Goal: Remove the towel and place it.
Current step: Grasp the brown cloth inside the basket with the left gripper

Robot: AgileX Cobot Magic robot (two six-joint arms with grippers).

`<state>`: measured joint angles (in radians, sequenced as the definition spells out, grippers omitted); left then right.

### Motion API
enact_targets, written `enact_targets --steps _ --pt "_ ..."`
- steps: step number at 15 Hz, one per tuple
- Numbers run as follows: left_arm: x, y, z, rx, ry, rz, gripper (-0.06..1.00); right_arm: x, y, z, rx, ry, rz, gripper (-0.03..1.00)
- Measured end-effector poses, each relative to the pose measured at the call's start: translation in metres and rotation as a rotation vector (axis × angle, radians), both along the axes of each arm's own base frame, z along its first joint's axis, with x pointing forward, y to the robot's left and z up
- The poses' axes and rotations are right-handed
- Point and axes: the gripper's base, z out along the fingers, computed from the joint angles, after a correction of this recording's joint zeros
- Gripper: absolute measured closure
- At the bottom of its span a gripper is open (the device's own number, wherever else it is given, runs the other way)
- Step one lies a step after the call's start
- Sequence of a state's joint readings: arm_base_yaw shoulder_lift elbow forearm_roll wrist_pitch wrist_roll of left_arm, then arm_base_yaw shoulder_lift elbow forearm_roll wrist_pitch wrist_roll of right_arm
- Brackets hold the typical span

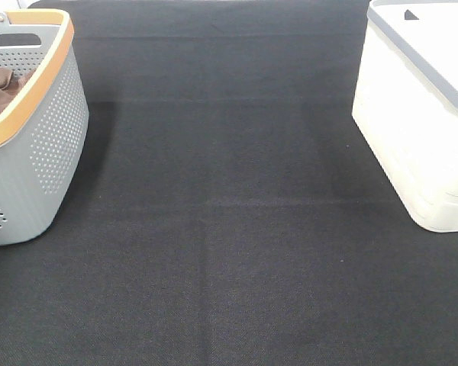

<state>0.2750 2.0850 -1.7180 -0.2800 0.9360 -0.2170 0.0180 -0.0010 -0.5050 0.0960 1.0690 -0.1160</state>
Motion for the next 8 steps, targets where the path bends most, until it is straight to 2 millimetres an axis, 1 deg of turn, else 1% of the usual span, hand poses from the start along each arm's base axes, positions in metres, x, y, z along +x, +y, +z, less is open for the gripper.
enact_targets --steps 2,3,4,5,6,7,8 --pt "0.0013 0.0002 -0.0063 -0.006 0.013 0.001 0.59 0.0 0.0 0.0 0.0 0.0 0.0 0.23" --pt "0.0013 0.0002 -0.0063 -0.006 0.013 0.001 0.59 0.0 0.0 0.0 0.0 0.0 0.0 0.23" --pt "0.0018 0.0002 -0.0085 -0.009 0.017 0.001 0.64 0.0 0.0 0.0 0.0 0.0 0.0 0.23" --pt "0.0018 0.0001 -0.0085 -0.011 0.017 0.002 0.74 0.0 0.0 0.0 0.0 0.0 0.0 0.23" --pt "0.0019 0.0 -0.0085 -0.01 0.016 -0.001 0.87 0.0 0.0 0.0 0.0 0.0 0.0 0.23" --pt "0.002 0.0 -0.0082 -0.005 0.013 -0.013 0.93 0.0 0.0 0.0 0.0 0.0 0.0 0.23" --pt "0.002 -0.0002 -0.0082 -0.004 0.012 -0.022 0.94 0.0 0.0 0.0 0.0 0.0 0.0 0.23"
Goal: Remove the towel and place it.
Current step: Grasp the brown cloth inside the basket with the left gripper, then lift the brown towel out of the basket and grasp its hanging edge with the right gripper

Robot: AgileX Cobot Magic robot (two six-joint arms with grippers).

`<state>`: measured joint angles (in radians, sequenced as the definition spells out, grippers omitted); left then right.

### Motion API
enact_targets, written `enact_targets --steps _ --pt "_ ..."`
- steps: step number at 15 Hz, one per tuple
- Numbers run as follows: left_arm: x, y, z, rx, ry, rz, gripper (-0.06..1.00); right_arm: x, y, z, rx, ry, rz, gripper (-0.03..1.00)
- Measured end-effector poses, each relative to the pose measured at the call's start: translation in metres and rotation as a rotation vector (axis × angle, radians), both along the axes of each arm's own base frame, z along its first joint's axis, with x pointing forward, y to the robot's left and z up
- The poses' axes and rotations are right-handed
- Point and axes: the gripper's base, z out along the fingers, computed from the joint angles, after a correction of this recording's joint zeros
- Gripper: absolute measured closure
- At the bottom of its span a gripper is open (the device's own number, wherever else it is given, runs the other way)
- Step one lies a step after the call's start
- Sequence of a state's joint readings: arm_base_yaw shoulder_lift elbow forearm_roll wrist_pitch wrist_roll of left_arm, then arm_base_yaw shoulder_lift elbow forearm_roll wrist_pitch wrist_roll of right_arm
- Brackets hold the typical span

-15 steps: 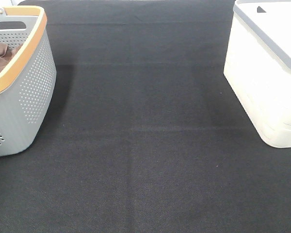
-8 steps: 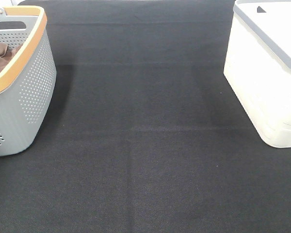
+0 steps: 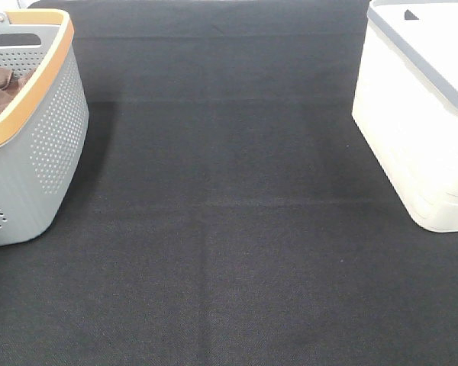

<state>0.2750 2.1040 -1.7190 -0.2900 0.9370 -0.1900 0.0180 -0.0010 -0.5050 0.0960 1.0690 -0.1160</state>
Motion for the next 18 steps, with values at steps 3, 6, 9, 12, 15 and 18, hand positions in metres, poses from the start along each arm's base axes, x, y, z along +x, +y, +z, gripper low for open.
enact_targets --steps 3,6,9,12,15,18 --pt "-0.001 0.0 0.015 0.018 -0.032 -0.028 0.94 0.0 0.0 0.0 0.0 0.0 0.0 0.23" --pt "-0.007 -0.006 0.07 0.041 -0.169 -0.092 0.94 0.0 0.0 0.0 0.0 0.0 0.0 0.23" --pt "-0.025 -0.018 0.122 0.025 -0.321 -0.141 0.94 0.0 0.0 0.0 0.0 0.0 0.0 0.23" --pt "-0.038 -0.026 0.153 0.002 -0.414 -0.15 0.94 0.0 0.0 0.0 0.0 0.0 0.0 0.23" --pt "-0.066 -0.042 0.207 -0.027 -0.608 -0.19 0.94 0.0 0.0 0.0 0.0 0.0 0.0 0.23" --pt "-0.087 -0.057 0.243 -0.095 -0.767 -0.241 0.94 0.0 0.0 0.0 0.0 0.0 0.0 0.23"
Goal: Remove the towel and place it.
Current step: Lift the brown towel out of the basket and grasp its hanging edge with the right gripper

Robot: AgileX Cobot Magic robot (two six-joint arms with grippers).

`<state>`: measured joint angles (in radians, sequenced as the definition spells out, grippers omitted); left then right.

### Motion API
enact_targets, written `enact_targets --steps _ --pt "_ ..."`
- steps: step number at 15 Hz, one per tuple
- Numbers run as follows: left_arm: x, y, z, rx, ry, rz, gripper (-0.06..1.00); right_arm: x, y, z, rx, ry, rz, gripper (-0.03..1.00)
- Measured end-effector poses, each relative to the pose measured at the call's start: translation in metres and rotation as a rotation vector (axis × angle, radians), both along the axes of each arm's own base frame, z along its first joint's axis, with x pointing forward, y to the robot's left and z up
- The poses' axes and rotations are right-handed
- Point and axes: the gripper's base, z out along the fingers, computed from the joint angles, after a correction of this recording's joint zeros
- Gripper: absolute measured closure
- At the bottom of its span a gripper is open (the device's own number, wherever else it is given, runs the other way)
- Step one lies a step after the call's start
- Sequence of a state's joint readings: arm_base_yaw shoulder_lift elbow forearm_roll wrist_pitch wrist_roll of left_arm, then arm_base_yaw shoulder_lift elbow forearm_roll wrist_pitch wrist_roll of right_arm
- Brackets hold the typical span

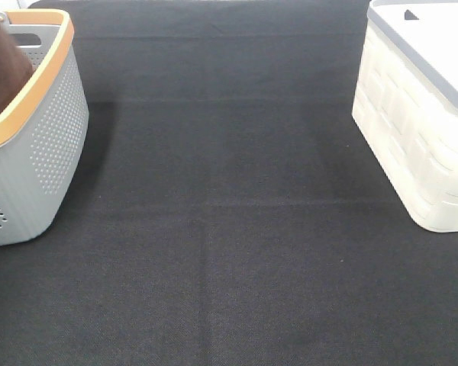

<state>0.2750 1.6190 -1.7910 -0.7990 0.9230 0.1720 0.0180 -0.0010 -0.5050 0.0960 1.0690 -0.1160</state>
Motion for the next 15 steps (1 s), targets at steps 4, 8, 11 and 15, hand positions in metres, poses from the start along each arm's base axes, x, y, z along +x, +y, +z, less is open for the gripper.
enact_targets --steps 4,8,11,15 --pt "-0.019 -0.034 0.034 -0.033 -0.169 -0.093 0.94 -0.001 0.008 0.001 0.082 -0.003 0.054 0.23" --pt "-0.025 -0.092 0.051 -0.053 -0.3 -0.191 0.94 0.013 0.018 0.011 0.172 0.015 0.13 0.23" --pt "-0.031 -0.134 0.058 -0.027 -0.397 -0.269 0.94 0.038 0.034 0.031 0.297 -0.097 0.269 0.23" --pt "-0.043 -0.175 0.063 -0.015 -0.483 -0.348 0.94 0.086 0.055 0.055 0.421 -0.115 0.512 0.23"
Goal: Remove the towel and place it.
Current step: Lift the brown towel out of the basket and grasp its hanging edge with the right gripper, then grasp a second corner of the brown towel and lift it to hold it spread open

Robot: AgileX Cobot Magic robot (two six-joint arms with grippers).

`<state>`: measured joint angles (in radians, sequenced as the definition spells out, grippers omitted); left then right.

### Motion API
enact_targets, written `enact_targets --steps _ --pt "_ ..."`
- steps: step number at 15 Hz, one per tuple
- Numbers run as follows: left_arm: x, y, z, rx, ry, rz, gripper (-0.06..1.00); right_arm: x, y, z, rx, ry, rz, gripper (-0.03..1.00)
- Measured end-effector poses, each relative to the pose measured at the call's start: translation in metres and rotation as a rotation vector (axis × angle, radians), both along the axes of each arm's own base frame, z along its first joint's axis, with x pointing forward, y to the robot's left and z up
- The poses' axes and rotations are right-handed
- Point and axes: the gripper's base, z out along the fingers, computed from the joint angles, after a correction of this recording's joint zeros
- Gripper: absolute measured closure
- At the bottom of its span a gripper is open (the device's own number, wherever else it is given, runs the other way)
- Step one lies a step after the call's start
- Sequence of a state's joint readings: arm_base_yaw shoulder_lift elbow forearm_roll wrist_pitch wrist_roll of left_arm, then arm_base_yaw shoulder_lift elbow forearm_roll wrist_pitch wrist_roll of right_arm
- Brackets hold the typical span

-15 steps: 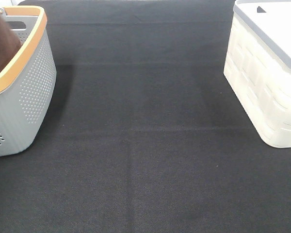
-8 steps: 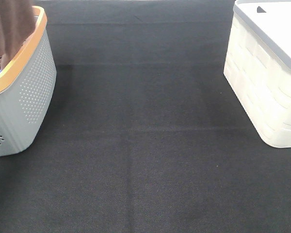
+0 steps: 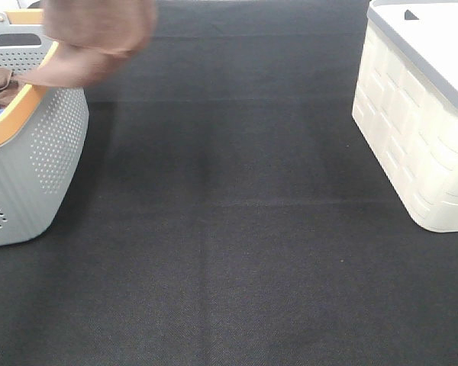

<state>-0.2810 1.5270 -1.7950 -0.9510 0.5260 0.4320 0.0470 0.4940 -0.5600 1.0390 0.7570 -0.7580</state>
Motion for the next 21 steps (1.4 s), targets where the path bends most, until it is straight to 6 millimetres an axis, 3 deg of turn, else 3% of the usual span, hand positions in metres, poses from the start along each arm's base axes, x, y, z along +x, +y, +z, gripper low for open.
enact_targets --steps 1,2,7,9,12,17,21 --pt "-0.002 -0.007 0.0 0.008 -0.015 -0.014 0.94 0.013 0.004 0.007 -0.031 -0.008 0.055 0.23" --pt "-0.002 -0.007 0.0 0.008 -0.015 -0.014 0.94 0.013 0.004 0.007 -0.031 -0.008 0.055 0.23" --pt "0.001 -0.039 -0.013 0.023 -0.002 -0.081 0.94 0.075 0.028 0.032 -0.282 -0.015 0.23 0.23" --pt "0.002 -0.06 -0.022 0.028 0.013 -0.12 0.94 0.095 0.055 0.022 -0.485 -0.062 0.313 0.23" --pt "0.001 -0.079 -0.028 0.024 0.01 -0.142 0.94 0.114 0.081 0.007 -0.597 -0.096 0.256 0.23" --pt "-0.001 -0.087 -0.029 0.019 -0.001 -0.142 0.94 0.142 0.098 -0.002 -0.472 -0.097 0.085 0.23" --pt "0.0 -0.086 -0.028 0.01 -0.009 -0.127 0.94 0.164 0.111 -0.027 -0.477 -0.063 0.063 0.24"
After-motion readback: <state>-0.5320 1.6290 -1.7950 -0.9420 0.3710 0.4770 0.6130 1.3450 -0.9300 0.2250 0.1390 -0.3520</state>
